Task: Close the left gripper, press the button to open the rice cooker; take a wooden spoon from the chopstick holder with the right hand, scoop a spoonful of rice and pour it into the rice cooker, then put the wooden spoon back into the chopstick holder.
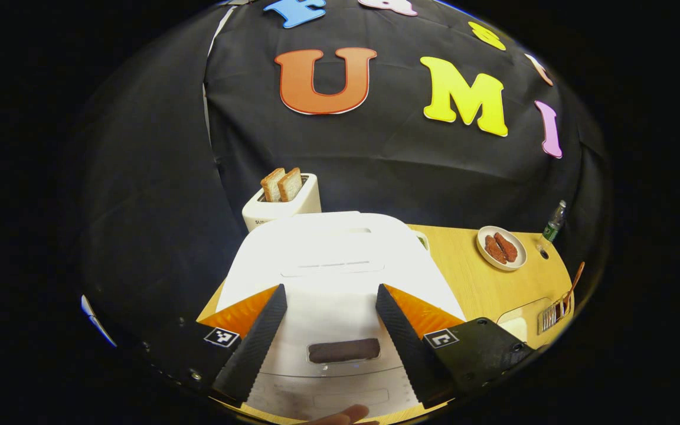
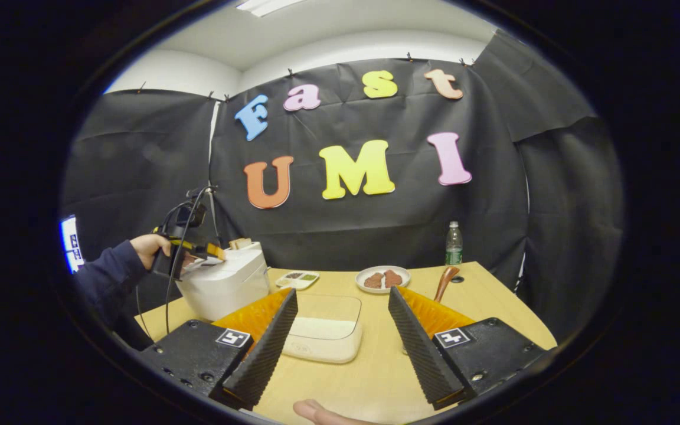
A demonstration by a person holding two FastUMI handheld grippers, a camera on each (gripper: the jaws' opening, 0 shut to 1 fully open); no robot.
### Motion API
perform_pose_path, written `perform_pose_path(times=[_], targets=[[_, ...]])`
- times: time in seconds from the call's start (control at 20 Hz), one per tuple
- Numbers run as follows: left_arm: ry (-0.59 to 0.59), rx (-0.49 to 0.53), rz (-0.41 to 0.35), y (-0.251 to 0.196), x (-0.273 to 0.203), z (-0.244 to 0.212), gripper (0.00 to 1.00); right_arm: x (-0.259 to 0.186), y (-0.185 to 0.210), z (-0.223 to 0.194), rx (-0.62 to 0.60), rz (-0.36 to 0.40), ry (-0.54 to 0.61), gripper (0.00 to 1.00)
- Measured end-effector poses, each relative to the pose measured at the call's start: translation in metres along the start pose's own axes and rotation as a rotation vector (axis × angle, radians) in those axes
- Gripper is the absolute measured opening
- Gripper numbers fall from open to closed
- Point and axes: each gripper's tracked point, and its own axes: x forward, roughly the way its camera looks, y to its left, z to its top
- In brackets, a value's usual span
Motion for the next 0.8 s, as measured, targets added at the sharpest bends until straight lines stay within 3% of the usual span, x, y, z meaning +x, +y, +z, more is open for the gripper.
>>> perform_pose_path(times=[0.1, 0.6, 0.75, 0.8], targets=[[0.001, 0.018, -0.012, -0.001, -0.004, -0.004, 0.98, 0.002, 0.003, -0.003, 0.007, 0.009, 0.012, 0.96], [-0.014, 0.005, -0.025, 0.0, -0.004, -0.001, 1.0, -0.004, -0.009, 0.009, -0.031, -0.028, -0.009, 0.98], [-0.084, 0.031, -0.021, -0.005, -0.016, 0.008, 0.96, -0.008, -0.021, 0.019, -0.049, -0.066, -0.029, 1.0], [-0.104, 0.029, -0.021, -0.007, -0.021, 0.012, 0.95, -0.01, -0.023, 0.021, -0.055, -0.075, -0.033, 0.96]])
